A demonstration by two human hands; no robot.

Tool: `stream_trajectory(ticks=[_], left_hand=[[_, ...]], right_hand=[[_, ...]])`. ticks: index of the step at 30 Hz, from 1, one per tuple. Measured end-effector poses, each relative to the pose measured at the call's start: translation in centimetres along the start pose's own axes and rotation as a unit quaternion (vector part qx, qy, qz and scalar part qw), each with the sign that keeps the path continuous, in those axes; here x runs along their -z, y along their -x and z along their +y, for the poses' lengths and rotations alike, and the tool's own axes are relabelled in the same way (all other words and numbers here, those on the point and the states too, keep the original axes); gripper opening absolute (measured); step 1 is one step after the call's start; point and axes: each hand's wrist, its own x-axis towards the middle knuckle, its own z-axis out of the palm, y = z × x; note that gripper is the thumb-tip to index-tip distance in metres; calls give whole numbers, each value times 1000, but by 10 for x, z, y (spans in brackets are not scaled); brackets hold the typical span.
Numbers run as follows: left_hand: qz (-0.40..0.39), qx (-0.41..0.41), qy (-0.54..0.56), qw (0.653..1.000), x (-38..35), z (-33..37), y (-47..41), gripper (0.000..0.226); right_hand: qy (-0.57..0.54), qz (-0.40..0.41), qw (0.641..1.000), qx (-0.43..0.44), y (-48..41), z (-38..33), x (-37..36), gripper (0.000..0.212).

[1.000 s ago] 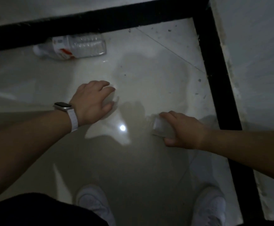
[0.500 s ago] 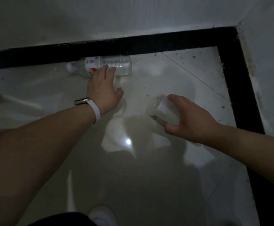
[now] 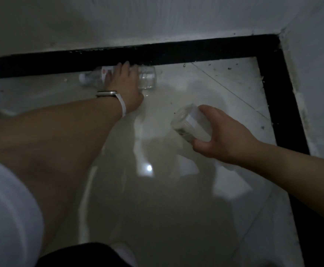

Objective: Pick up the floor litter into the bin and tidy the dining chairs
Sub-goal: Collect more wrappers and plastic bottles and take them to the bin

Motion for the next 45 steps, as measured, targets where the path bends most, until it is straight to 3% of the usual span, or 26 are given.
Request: stream_trajectory(ticks=[7,15,22,26,30,37,41,45], left_hand=[[28,-8,-45,999,8,-3,-9,59],[-61,20,9,998,10,-3,11,58],[-48,-36,-40,997,15,3,48,61],[-39,-3,37,999,30,20,62,63],[-19,45,119,992,59,46,89,63],[3,139,345,928,126,106,184,67],[18,134,371,919,176,132,238,63],[43,161,374,912,230,156,278,64]], right_hand=[[-14,8,1000,-3,4,12,0,81],[-26,2,1000,8,3,9,-1,82],[-24,0,999,21,6,18,7,80],[-12,1,1000,8,17,29,24,82],[-58,9,998,-10,40,30,43,67],[-193,3,979,-65,101,-7,95,49],[-218,-5,972,-90,141,-38,129,62],[-237,-6,968,-75,188,-62,177,45]])
